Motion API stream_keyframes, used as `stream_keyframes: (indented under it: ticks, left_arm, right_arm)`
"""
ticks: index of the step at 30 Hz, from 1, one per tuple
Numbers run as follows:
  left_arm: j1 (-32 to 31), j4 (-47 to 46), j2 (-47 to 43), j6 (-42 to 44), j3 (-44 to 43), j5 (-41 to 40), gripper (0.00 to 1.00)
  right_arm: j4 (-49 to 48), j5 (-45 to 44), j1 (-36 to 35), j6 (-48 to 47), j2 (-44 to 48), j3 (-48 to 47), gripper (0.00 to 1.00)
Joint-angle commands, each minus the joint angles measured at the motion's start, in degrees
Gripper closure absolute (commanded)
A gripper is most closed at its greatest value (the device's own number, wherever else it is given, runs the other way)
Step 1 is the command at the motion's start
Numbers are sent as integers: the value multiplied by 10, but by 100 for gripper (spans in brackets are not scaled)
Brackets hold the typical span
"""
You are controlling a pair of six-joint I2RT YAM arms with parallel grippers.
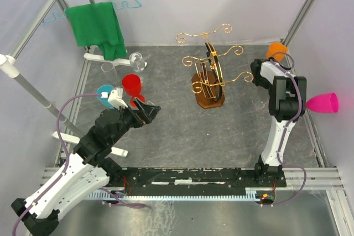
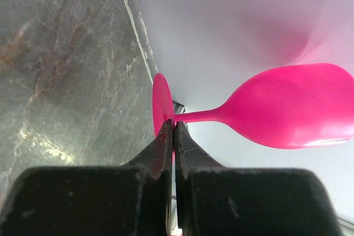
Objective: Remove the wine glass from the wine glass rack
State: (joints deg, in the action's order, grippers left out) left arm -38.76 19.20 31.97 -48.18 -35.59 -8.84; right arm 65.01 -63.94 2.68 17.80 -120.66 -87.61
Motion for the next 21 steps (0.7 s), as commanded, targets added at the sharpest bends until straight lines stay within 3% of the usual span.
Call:
stream_keyframes:
  ticks: [1, 4, 21]
  left_arm:
    - [-2, -12, -6, -9, -8, -7, 1]
    - [-2, -13, -6, -10, -7, -8, 1]
    - [-2, -11, 5, -8, -10, -8, 1]
  right_arm:
    - [16, -66, -8, 23, -47, -47, 99]
    - [50, -82, -11, 52, -93, -83, 99]
    - [-2, -55, -26, 18, -173, -133, 99]
